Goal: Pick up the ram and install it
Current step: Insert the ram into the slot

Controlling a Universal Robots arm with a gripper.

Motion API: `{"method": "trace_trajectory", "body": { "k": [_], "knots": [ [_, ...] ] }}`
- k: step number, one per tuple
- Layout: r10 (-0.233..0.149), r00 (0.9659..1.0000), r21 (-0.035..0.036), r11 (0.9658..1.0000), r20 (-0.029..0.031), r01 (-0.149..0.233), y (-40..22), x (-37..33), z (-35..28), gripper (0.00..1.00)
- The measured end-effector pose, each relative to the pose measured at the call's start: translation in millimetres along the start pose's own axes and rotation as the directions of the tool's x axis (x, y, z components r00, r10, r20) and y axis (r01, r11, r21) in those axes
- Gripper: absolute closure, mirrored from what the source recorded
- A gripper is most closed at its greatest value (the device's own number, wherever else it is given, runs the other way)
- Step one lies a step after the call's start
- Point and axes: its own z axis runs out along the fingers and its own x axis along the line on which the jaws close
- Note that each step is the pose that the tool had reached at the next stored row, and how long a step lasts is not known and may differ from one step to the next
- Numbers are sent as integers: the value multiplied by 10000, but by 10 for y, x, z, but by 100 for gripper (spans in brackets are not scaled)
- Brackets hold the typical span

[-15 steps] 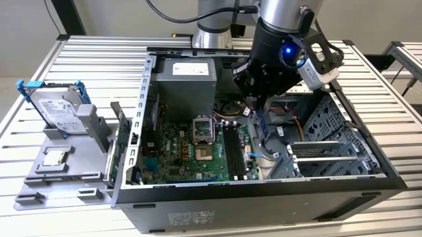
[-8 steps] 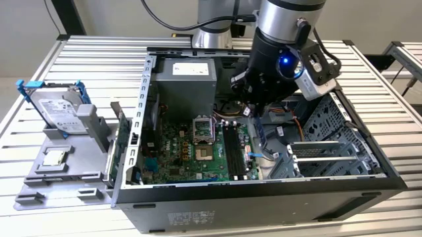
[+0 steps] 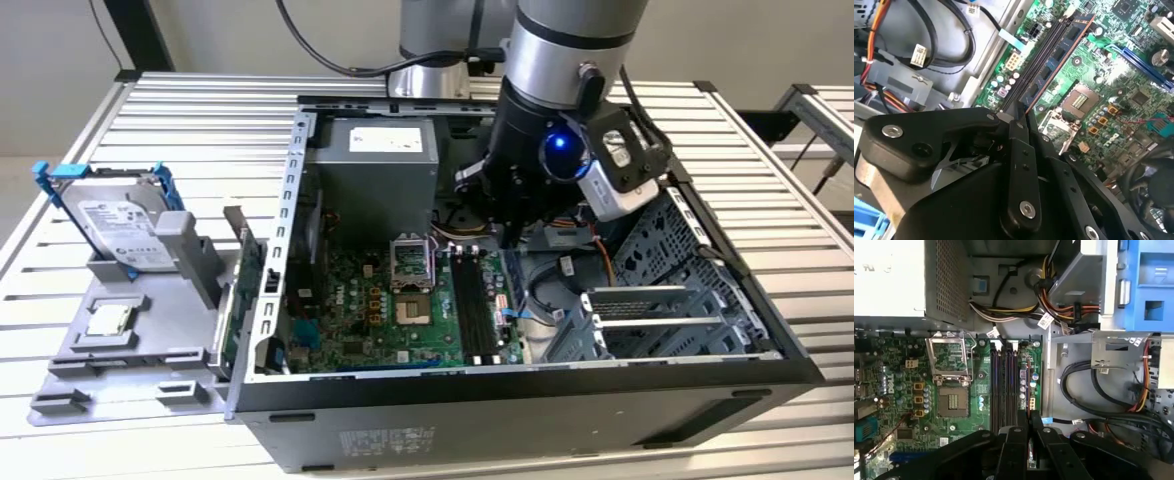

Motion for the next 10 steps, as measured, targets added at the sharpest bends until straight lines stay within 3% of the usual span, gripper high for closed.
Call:
{"method": "trace_trajectory", "body": {
  "k": [10],
  "knots": [
    [137, 9999, 3, 9999, 1, -137, 0, 6, 181, 100]
  ]
}}
